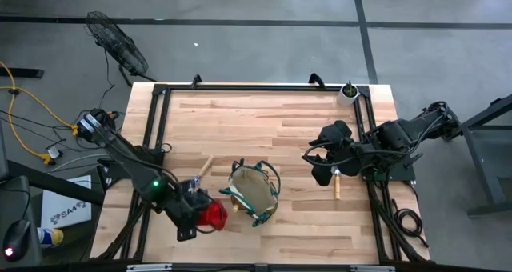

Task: Pick & Place Garden tools in Gardening bag
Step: Put the red gloves into the light brown gardening bag, then adjust the light brown gardening bag

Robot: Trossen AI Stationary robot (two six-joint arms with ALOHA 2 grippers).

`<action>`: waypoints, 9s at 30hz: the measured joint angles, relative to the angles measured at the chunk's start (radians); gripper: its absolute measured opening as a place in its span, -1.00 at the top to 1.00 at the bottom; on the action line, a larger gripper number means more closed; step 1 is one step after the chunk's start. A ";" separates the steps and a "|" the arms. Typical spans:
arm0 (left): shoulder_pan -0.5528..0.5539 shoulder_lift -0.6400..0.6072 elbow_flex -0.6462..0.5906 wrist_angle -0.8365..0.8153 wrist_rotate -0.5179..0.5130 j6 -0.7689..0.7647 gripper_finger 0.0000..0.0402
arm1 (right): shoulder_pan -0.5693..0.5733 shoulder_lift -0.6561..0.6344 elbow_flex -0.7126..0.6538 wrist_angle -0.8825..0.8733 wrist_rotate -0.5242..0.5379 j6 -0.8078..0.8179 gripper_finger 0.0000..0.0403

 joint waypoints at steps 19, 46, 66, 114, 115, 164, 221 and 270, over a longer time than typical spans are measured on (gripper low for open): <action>0.285 0.022 0.281 -0.093 -0.362 0.901 0.97 | 0.000 0.000 0.000 -0.001 0.002 -0.005 -0.17; 0.406 0.264 0.281 0.074 -0.106 1.335 0.88 | 0.000 0.000 0.000 -0.009 0.004 0.048 -0.17; 0.406 0.261 0.281 0.026 -0.109 1.294 0.01 | 0.000 0.000 0.000 -0.010 0.003 0.052 -0.17; 0.128 -0.008 -0.264 0.382 -0.137 0.282 1.00 | 0.176 0.000 -0.700 0.753 -0.014 0.390 0.97; 0.128 -0.007 -0.276 0.402 -0.139 0.272 1.00 | 0.176 0.000 -0.721 0.776 -0.014 0.404 0.98; 0.202 0.040 -0.416 0.783 -0.285 0.231 1.00 | 0.126 0.473 -0.836 1.605 0.011 0.546 0.99; 0.789 0.011 -0.417 1.058 0.048 0.591 1.00 | 0.013 0.473 -0.740 1.660 -0.259 0.303 0.99; -0.029 0.045 -0.416 1.175 -0.490 0.140 1.00 | -0.270 0.028 -0.751 0.602 -0.075 0.311 0.99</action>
